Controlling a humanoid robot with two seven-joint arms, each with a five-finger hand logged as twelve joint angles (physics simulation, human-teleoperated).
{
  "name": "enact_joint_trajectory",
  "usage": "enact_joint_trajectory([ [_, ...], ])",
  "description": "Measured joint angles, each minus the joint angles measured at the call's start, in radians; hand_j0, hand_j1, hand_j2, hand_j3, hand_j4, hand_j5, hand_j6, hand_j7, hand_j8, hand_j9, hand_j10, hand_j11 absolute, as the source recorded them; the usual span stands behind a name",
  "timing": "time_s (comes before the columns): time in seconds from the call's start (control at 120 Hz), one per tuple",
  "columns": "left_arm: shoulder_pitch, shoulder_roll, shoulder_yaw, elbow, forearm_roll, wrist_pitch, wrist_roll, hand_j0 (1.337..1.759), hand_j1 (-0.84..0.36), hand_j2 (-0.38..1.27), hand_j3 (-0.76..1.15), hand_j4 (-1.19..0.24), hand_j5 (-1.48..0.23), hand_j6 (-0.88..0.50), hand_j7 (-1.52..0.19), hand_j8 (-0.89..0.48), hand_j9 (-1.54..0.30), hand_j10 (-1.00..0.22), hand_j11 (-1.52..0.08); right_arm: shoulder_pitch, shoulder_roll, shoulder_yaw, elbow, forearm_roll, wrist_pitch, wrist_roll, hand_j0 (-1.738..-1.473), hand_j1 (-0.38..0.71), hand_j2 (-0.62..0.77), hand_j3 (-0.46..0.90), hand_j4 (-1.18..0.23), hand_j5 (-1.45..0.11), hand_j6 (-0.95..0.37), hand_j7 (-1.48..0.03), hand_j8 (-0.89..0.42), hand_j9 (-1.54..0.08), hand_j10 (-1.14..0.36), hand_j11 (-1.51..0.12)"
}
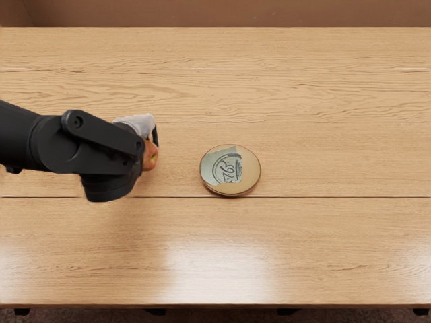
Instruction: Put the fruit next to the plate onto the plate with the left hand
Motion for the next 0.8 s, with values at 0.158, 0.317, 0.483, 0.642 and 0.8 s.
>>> enact_joint_trajectory([
  [0.158, -0.067, -0.001, -0.087, -0.001, -0.060, -0.116, 0.000, 1.652, -0.25, 0.54, 0.00, -0.51, -1.06, -0.33, -1.05, -0.36, -1.07, -0.63, -1.04, 0.000, 0.000, 0.000, 0.000, 0.000, 0.000, 0.000, -1.658, -0.31, -0.01, 0.00, -0.04, -0.05, -0.04, -0.05, -0.04, -0.05, -0.04, -0.05],
  [0.317, -0.079, -0.003, -0.195, 0.006, -0.112, -0.210, 0.000, 1.652, -0.29, 0.59, 0.00, -0.48, -1.09, -0.30, -1.06, -0.33, -1.07, -0.61, -1.05, 0.000, 0.000, 0.000, 0.000, 0.000, 0.000, 0.000, -1.658, -0.31, -0.01, 0.00, -0.04, -0.05, -0.04, -0.05, -0.04, -0.05, -0.04, -0.05],
  [0.483, -0.067, -0.008, -0.299, 0.043, -0.129, -0.273, 0.000, 1.652, -0.31, 0.62, 0.00, -0.46, -1.08, -0.29, -1.07, -0.32, -1.08, -0.60, -1.06, 0.000, 0.000, 0.000, 0.000, 0.000, 0.000, 0.000, -1.658, -0.31, -0.01, 0.00, -0.04, -0.05, -0.04, -0.05, -0.04, -0.05, -0.04, -0.05],
  [0.642, -0.033, -0.025, -0.338, 0.079, -0.130, -0.294, 0.001, 1.652, -0.26, 0.54, 0.00, -0.50, -1.08, -0.32, -1.07, -0.36, -1.08, -0.63, -1.06, 0.000, 0.000, 0.000, 0.000, 0.000, 0.000, 0.000, -1.658, -0.31, -0.01, 0.00, -0.04, -0.05, -0.04, -0.05, -0.04, -0.05, -0.04, -0.05],
  [0.8, -0.014, -0.047, -0.357, 0.132, -0.124, -0.308, 0.000, 1.652, -0.21, 0.48, 0.00, -0.54, -1.07, -0.35, -1.06, -0.39, -1.06, -0.66, -1.04, 0.000, 0.000, 0.000, 0.000, 0.000, 0.000, 0.000, -1.658, -0.31, -0.01, 0.00, -0.04, -0.05, -0.04, -0.05, -0.04, -0.05, -0.04, -0.05],
])
